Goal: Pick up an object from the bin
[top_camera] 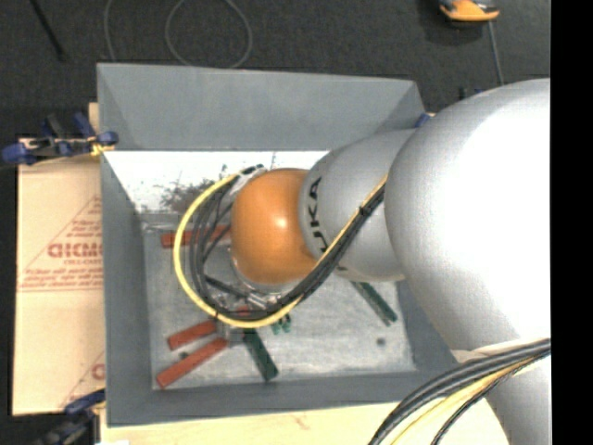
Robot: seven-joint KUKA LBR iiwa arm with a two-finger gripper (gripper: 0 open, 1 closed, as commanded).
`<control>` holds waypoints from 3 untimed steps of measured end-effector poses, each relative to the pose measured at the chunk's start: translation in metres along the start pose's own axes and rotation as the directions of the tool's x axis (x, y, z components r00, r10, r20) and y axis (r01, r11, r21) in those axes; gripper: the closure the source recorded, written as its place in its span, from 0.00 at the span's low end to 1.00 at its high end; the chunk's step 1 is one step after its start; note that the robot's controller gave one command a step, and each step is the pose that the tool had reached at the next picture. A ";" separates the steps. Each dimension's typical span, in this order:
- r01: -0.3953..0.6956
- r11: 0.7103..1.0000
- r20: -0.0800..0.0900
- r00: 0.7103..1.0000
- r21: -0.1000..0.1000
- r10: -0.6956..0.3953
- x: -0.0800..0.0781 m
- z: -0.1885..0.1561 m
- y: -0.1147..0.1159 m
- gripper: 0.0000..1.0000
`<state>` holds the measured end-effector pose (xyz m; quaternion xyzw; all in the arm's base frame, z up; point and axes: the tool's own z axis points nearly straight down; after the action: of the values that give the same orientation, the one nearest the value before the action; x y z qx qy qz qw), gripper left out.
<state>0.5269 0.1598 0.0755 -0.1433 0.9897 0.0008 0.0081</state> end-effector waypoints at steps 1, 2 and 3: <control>-0.013 1.000 -0.005 1.000 0.000 0.013 0.014 -0.138 -0.007 1.00; -0.011 1.000 -0.013 1.000 0.000 0.011 0.015 -0.133 -0.007 0.00; -0.121 0.993 -0.023 0.992 0.001 0.121 0.043 -0.027 0.012 0.00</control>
Offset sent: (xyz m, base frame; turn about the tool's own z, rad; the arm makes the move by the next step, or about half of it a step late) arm -0.0159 -0.0104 0.1325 0.0146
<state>0.4815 0.1592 0.1014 -0.0831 0.9965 -0.0001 -0.0034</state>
